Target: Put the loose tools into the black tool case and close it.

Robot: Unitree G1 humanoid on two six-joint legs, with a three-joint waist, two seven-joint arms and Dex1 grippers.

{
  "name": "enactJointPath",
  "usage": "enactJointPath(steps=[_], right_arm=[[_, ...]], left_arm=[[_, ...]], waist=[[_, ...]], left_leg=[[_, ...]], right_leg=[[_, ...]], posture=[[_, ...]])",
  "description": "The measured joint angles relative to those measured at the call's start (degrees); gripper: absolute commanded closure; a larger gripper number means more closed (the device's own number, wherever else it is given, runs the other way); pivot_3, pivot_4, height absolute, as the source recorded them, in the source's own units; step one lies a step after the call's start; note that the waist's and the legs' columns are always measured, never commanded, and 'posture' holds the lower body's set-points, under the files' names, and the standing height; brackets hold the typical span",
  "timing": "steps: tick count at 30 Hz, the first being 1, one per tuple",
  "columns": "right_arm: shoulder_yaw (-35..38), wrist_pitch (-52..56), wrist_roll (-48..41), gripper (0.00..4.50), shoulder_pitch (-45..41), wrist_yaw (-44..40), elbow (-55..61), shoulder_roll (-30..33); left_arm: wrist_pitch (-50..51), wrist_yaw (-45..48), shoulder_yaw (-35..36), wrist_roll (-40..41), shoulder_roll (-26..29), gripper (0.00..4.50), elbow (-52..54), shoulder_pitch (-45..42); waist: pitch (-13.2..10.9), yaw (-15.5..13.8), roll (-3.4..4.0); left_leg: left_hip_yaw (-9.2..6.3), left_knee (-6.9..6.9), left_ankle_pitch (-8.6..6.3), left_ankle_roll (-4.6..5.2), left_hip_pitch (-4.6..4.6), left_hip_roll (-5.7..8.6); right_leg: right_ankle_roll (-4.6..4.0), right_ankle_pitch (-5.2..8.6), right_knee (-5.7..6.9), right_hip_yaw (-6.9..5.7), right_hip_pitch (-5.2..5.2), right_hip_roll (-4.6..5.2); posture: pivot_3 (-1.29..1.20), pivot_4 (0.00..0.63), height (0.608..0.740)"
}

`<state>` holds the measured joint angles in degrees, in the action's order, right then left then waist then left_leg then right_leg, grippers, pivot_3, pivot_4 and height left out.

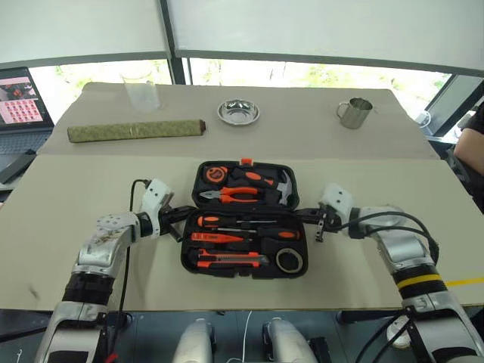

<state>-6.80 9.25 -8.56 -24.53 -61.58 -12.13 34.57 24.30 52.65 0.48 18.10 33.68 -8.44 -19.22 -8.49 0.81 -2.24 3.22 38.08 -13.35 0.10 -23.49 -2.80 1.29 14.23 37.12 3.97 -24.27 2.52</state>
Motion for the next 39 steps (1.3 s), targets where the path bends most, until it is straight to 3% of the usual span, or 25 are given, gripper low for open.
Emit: enactJointPath(steps=[7, 8, 9, 12, 17, 19, 25, 30, 36, 39], right_arm=[[1.1, 2.9, -1.8, 4.50, 2.8, 0.4, 4.1, 1.4], [1.5, 3.6, -2.1, 3.93, 2.8, 0.3, 4.5, 1.8], [2.1, 5.7, -3.6, 3.74, 2.8, -0.4, 5.7, 2.9], [5.9, 12.8, -7.9, 2.71, 2.5, -1.9, 9.5, 6.9], [7.0, 35.8, -14.5, 0.99, -3.7, 1.0, 14.6, 10.7], [5.3, 45.0, -15.0, 0.29, -7.8, 2.8, 15.0, 12.3], [1.5, 62.4, -15.2, 0.29, -19.2, 9.6, 7.1, 8.5], [-0.5, 64.6, -12.7, 0.29, -24.5, 15.6, -1.9, 3.6], [-1.0, 64.7, -12.4, 0.29, -24.9, 18.0, -4.6, 1.2], [-1.8, 64.8, -12.1, 1.05, -24.9, 18.8, -4.9, 0.7]], left_arm=[[1.3, 0.5, 1.8, 2.9, -0.2, 4.48, 6.3, 5.0], [1.5, 0.3, 2.6, 3.5, -0.1, 3.98, 6.9, 5.3], [2.3, 0.3, 3.6, 4.4, 0.5, 3.83, 7.9, 5.7], [8.4, 0.9, 6.7, 6.9, 6.0, 2.73, 9.8, 6.1], [23.2, 0.0, 8.6, 9.7, 13.0, 0.86, 7.5, -0.4], [30.3, -1.2, 8.9, 11.6, 13.1, 0.86, 5.8, -4.9], [45.1, -7.1, 6.9, 13.2, 8.5, 0.86, -0.9, -15.5], [45.7, -11.8, 4.3, 11.0, 3.8, 0.86, -5.2, -19.5], [46.5, -12.6, 4.0, 11.0, 3.5, 0.86, -5.8, -20.4], [46.0, -12.8, 3.5, 11.0, 3.4, 1.65, -5.8, -20.4]], waist=[[0.0, 0.0, 0.00], [0.0, -0.1, 0.00], [0.0, -0.1, 0.00], [0.0, -0.1, 0.00], [0.0, 0.0, 0.01], [0.0, -0.1, 0.01], [0.0, 0.0, 0.00], [0.0, 0.0, 0.00], [0.0, 0.1, 0.00], [0.0, 0.1, 0.00]], left_leg=[[0.00, 0.01, 0.00, 0.00, 0.00, 0.01], [0.00, 0.01, 0.00, 0.00, 0.00, 0.01], [-0.01, 0.02, 0.00, 0.00, 0.00, 0.01], [-0.04, 0.02, 0.00, 0.00, 0.04, -0.01], [-0.03, 0.02, 0.01, 0.00, 0.12, 0.00], [-0.05, 0.04, 0.01, -0.01, 0.10, 0.02], [-0.07, 0.06, 0.01, 0.00, -0.05, 0.06], [-0.09, 0.11, 0.01, -0.01, -0.30, 0.07], [-0.10, 0.11, 0.01, -0.01, -0.31, 0.07], [-0.10, 0.12, 0.01, -0.01, -0.30, 0.07]], right_leg=[[0.00, 0.00, 0.01, 0.00, 0.00, 0.00], [0.00, 0.00, 0.01, 0.00, 0.01, 0.00], [0.00, 0.00, 0.02, 0.00, 0.01, 0.01], [0.00, 0.00, 0.03, -0.01, 0.03, -0.01], [0.00, 0.00, 0.09, -0.01, 0.05, -0.04], [0.00, 0.00, 0.07, -0.03, 0.06, -0.04], [0.00, 0.00, 0.04, -0.03, -0.02, -0.03], [-0.01, -0.01, 0.08, -0.03, -0.24, -0.04], [-0.01, -0.02, 0.07, -0.03, -0.23, -0.01], [0.00, -0.02, 0.08, -0.03, -0.23, -0.01]], posture=[[0.00, 0.150, 0.740], [0.00, 0.150, 0.740], [0.00, 0.150, 0.740], [0.00, 0.150, 0.740], [0.00, 0.150, 0.740], [0.00, 0.150, 0.740], [0.00, 0.150, 0.740], [0.00, 0.150, 0.740], [0.00, 0.150, 0.740], [0.00, 0.150, 0.740]])
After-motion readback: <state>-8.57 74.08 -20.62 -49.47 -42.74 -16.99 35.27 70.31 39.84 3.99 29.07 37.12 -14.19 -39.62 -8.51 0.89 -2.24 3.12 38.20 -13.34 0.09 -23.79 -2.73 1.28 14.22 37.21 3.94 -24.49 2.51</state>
